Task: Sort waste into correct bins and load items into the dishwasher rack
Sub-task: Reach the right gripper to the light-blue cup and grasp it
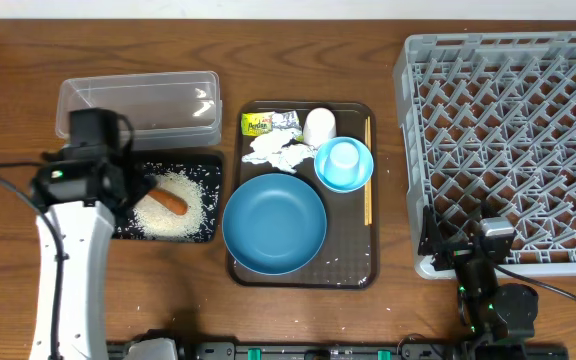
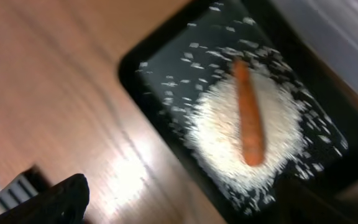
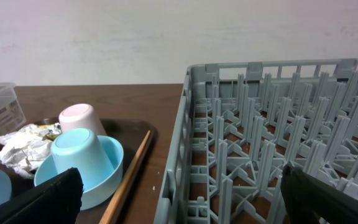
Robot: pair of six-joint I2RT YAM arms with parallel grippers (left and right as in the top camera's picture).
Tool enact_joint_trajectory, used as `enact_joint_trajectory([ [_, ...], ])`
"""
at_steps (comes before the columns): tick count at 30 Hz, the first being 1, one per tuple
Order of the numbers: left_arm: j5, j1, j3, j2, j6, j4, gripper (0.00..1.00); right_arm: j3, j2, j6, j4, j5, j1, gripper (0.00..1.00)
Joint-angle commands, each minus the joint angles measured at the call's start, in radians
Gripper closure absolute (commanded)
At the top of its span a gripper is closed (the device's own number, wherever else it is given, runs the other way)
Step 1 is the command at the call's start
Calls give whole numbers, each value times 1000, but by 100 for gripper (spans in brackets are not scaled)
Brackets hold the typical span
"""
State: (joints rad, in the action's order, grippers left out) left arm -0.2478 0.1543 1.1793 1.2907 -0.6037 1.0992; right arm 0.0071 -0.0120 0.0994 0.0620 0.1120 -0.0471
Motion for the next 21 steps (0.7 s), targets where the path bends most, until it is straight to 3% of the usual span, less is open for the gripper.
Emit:
enact_joint_trajectory([
  [1,-30,53,12,4,-30,6,3,-1,5,12,4,-3,18,1],
  [6,-30,70,12,3,-30,6,2,-1,5,81,-21,59,18,1],
  [11,-30,70,12,4,-30,6,2,-1,5,689,-89,564,18,1],
  [13,-30,70,12,3,-30,6,2,-2,5,849,-64,735,18,1],
  [17,-30,70,12,4,-30,6,2,-2,5,1161,-106,750,18,1],
  [21,-30,70,12,4,-30,6,2,5,5,1161,-416,753,16,1],
])
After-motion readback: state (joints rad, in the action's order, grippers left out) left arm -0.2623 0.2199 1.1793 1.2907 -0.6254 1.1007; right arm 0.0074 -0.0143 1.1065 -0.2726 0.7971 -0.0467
